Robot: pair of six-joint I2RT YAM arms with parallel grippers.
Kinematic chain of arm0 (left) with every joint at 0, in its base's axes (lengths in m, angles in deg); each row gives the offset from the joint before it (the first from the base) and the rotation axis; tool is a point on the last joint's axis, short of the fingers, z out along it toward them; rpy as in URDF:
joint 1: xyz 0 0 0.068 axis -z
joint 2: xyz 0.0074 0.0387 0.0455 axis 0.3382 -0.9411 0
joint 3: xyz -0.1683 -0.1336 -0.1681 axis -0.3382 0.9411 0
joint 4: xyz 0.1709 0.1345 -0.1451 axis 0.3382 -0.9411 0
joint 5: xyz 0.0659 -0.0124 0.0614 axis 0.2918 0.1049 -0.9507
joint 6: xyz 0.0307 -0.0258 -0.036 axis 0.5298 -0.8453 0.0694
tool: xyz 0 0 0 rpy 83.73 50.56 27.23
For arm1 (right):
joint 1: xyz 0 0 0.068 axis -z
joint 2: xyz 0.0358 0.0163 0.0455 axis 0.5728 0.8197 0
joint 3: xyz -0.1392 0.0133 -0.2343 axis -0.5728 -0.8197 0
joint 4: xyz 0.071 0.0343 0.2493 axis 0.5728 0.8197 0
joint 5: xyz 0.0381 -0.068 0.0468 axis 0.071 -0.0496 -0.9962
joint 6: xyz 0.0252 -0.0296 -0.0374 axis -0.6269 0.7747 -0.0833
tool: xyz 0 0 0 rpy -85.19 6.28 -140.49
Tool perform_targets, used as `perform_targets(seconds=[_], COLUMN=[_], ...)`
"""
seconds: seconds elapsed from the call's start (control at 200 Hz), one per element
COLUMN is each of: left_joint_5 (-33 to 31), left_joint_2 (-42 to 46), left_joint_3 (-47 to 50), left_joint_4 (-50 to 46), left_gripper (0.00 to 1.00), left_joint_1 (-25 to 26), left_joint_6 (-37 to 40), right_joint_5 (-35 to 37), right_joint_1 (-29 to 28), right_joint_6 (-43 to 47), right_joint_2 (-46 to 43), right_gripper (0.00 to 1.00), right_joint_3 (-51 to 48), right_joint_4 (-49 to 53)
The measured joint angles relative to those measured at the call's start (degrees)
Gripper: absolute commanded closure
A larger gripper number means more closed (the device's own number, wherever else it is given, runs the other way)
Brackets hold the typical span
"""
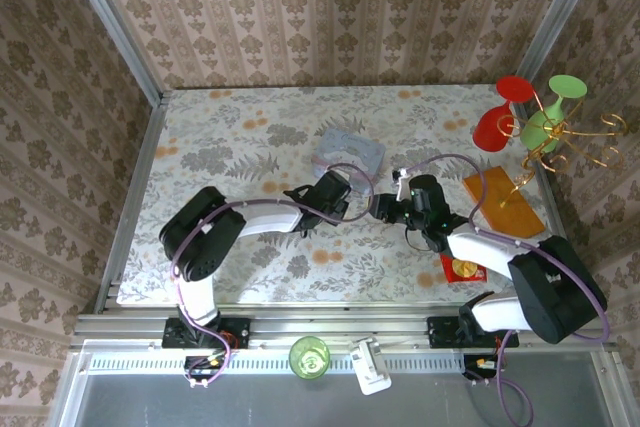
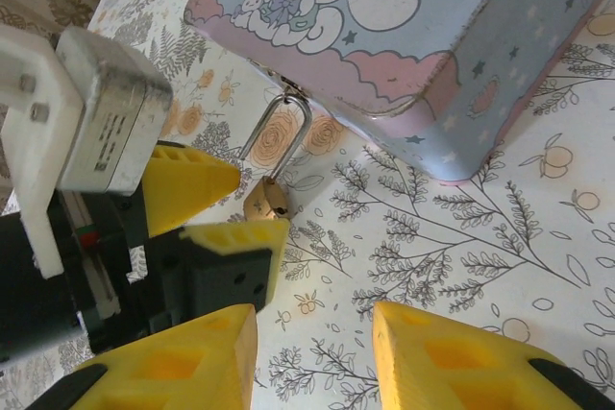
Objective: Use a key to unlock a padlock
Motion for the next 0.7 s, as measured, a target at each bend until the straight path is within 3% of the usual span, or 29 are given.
perform_targets(seconds=[0.11, 0.245, 0.32, 0.4, 0.7], left_joint_5=[-1.01, -3.21, -3.96, -4.02, -7.17], left_joint_2=[-0.92, -1.73, -2.08, -2.49, -3.13], left_joint_3=[-0.11, -0.96, -1.60, -2.01, -1.53], left_joint_4=[-0.85, -2.25, -2.84, -2.75, -0.22], left_gripper=[0.57, 0.51, 0.57, 0.69, 0.75], left_joint_1=[0.15, 0.72, 0.79, 0.96, 1.99], left_joint_6=[-0.11, -0.15, -0.02, 0.48, 5.62], right_joint_5=[0.00, -0.02, -0.04, -0.04, -0.04], right_joint_1=[0.98, 1.73, 1.81, 1.81, 2.25], right_joint_6=[0.02, 0.04, 0.04, 0.22, 0.28], right_joint_2=[-1.03, -2.10, -2.19, -2.19, -3.45], right_gripper=[0.64, 0.64, 0.64, 0.64, 0.63], right_joint_3=[-0.83, -1.36, -1.36, -1.36, -1.38], right_joint_4=[0.44, 0.68, 0.74, 0.76, 0.94])
